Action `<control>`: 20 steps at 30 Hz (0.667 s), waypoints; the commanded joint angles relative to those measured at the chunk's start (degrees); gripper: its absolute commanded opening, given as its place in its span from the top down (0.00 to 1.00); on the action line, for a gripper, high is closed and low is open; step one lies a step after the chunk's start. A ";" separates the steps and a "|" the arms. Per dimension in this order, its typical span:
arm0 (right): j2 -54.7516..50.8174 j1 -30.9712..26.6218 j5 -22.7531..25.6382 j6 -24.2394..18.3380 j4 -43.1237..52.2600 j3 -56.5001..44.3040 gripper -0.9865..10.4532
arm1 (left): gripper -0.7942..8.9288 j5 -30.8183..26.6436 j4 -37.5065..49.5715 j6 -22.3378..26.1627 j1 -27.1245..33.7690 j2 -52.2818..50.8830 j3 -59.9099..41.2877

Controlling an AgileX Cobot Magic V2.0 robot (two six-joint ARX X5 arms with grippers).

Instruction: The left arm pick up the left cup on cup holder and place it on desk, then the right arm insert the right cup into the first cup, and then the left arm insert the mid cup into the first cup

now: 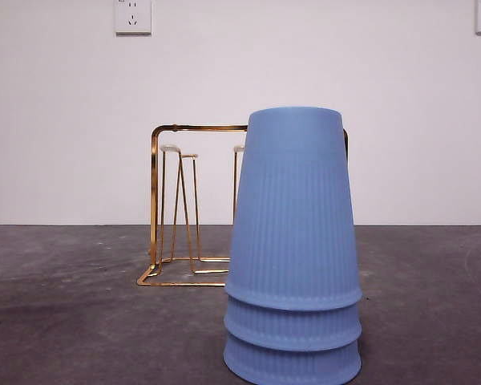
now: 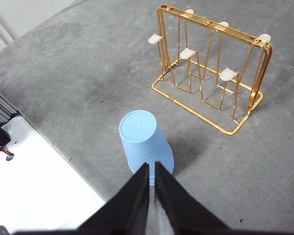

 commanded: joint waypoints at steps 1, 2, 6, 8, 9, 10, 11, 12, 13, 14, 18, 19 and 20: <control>0.11 0.61 0.07 0.00 0.70 0.90 0.90 | 0.91 0.00 0.63 -0.04 -0.59 0.39 0.94; 0.11 0.61 0.04 0.00 0.70 0.90 0.90 | 0.91 0.00 0.63 -0.04 -0.59 0.39 0.94; 0.11 0.61 0.09 0.00 0.70 0.90 0.90 | 0.91 -0.02 0.72 -0.02 -0.44 0.35 0.70; 0.11 0.61 0.09 0.00 0.70 0.90 0.90 | 0.91 -0.17 1.01 -0.04 0.96 0.37 0.24; 0.11 0.61 0.09 0.00 0.70 0.90 0.90 | 0.91 -0.11 1.44 -0.04 1.97 0.37 -0.24; 0.11 0.61 0.09 0.00 0.70 0.90 0.90 | 0.91 0.04 2.32 -0.04 3.61 0.33 -1.18; 0.11 0.61 0.09 0.00 0.70 0.90 0.90 | 0.91 0.09 3.72 -0.04 5.73 0.07 -2.62; 0.11 0.61 0.09 0.00 0.70 0.90 0.90 | 0.91 0.09 5.42 -0.02 7.85 -0.35 -4.31; 0.11 0.61 0.09 0.00 0.70 0.90 0.90 | 0.91 0.09 8.26 -0.02 10.62 -0.98 -6.91; 0.11 0.61 0.07 0.00 0.70 0.90 0.90 | 0.91 0.07 11.85 -0.02 13.70 -1.90 -10.12; 0.11 0.61 0.09 0.00 0.70 0.90 0.90 | 0.91 0.26 23.61 0.28 25.77 -7.23 -23.82; 0.11 0.61 0.09 0.00 0.70 0.90 0.90 | 0.91 0.24 26.05 1.86 29.14 -8.92 -27.30; 0.11 0.61 0.09 0.02 0.70 0.90 0.90 | 0.91 0.24 27.63 3.06 32.63 -10.80 -30.67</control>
